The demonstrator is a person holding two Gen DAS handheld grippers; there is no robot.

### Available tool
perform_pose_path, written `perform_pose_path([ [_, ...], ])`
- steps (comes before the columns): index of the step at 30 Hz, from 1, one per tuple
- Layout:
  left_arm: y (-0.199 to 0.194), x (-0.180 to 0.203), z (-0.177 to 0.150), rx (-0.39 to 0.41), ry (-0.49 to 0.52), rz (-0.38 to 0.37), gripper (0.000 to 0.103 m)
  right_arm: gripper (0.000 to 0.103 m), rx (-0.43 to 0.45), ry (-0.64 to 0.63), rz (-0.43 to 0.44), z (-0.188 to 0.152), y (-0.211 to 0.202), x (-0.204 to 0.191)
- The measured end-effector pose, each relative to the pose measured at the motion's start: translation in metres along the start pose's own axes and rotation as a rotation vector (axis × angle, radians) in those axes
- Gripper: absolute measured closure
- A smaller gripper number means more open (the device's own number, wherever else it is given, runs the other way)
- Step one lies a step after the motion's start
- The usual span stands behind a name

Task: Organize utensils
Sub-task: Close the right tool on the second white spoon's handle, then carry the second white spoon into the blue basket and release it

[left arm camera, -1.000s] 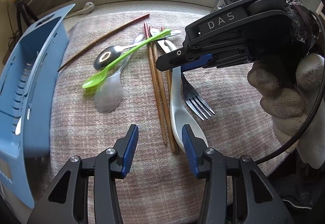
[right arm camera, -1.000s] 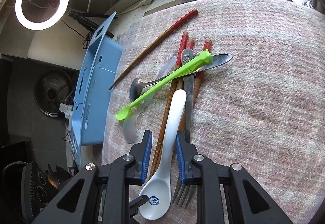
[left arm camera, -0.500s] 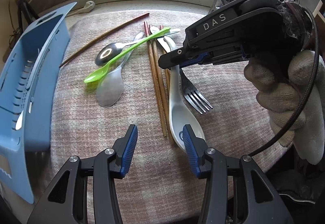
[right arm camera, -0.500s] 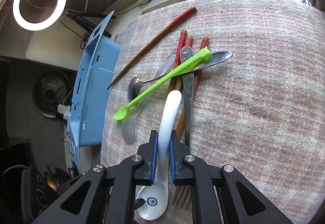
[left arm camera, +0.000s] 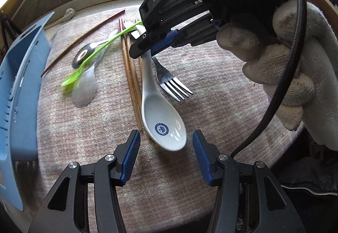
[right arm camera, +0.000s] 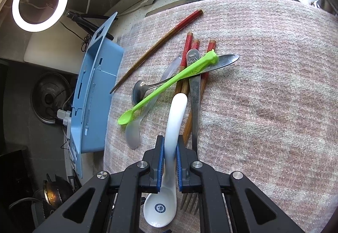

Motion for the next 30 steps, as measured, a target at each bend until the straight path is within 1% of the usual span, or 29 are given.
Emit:
perform_pose_path([
  [1,0.003,0.001,0.002,-0.002,0.001,0.004,0.054,0.093,0.000,0.002,-0.001,0.000,0.000,0.000],
  [2,0.006,0.001,0.002,-0.005,0.000,0.006,0.057,0.093,0.000,0.003,-0.001,-0.001,0.000,0.000],
  [7,0.010,0.000,-0.002,0.007,-0.003,-0.015,0.064,0.093,0.010,0.015,-0.001,-0.002,-0.004,0.003],
  [9,0.007,-0.001,-0.004,0.011,-0.002,-0.022,0.064,0.093,0.010,0.018,-0.004,-0.003,-0.005,0.004],
  [11,0.003,-0.004,-0.009,0.015,-0.005,-0.039,0.070,0.093,0.011,0.024,-0.005,-0.003,-0.005,0.006],
  [14,0.000,-0.004,-0.011,0.022,-0.011,-0.055,0.070,0.093,0.009,0.040,0.000,-0.002,-0.005,0.008],
  [22,-0.011,-0.011,-0.014,0.053,-0.020,-0.081,0.070,0.093,0.023,0.032,-0.008,-0.002,-0.013,0.000],
  [27,-0.028,-0.021,-0.012,0.088,-0.023,-0.088,0.070,0.093,0.042,0.014,-0.008,0.003,-0.023,-0.015],
  [30,-0.042,-0.032,-0.012,0.114,-0.029,-0.084,0.070,0.093,0.056,-0.005,-0.002,0.009,-0.028,-0.033],
])
Point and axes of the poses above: each gripper's, at about its wrist camera, not at the fingertips, and y roughly the way its jaws point, x to its right, z to its top, the point moved 6 cm from there along y, roughly the way its jaws point, and after that the axes turned 8 degrees about -x, right-handed, at the moved point
